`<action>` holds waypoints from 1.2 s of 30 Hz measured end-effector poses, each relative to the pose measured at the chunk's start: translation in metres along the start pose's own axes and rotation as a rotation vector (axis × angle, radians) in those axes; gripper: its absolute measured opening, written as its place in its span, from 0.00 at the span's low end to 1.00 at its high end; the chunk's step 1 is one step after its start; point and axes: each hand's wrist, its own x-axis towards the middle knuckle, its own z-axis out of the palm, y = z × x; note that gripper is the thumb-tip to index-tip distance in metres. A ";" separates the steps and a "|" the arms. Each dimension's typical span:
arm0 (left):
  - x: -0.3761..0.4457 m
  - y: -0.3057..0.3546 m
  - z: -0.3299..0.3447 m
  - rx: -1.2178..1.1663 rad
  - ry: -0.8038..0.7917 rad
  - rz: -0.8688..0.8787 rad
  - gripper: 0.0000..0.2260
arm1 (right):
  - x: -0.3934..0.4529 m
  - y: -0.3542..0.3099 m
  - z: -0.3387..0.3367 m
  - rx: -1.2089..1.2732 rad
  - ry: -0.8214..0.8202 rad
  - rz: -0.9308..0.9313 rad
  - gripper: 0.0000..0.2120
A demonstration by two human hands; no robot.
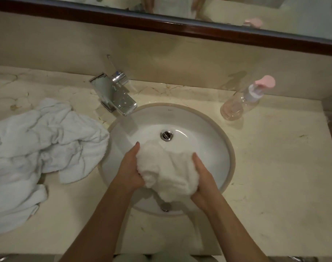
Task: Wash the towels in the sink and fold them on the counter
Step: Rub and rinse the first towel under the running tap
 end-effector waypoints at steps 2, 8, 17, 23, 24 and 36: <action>-0.008 -0.016 0.033 0.345 0.234 0.151 0.26 | 0.003 -0.008 0.022 -0.417 0.061 -0.227 0.16; -0.026 -0.049 0.081 1.077 0.312 0.500 0.32 | 0.052 -0.035 0.059 -0.433 0.332 -0.314 0.14; -0.037 -0.025 0.073 1.084 0.265 0.521 0.28 | 0.071 -0.033 0.078 -0.725 0.370 -0.246 0.15; -0.025 0.003 0.070 0.845 0.367 0.498 0.34 | 0.040 -0.015 0.099 -0.903 0.282 -0.524 0.15; -0.034 -0.005 0.075 0.931 0.327 0.497 0.31 | 0.054 -0.024 0.097 -0.824 0.334 -0.462 0.16; -0.006 -0.011 -0.033 -0.105 -0.120 -0.054 0.25 | 0.033 0.009 -0.036 0.389 0.151 0.171 0.17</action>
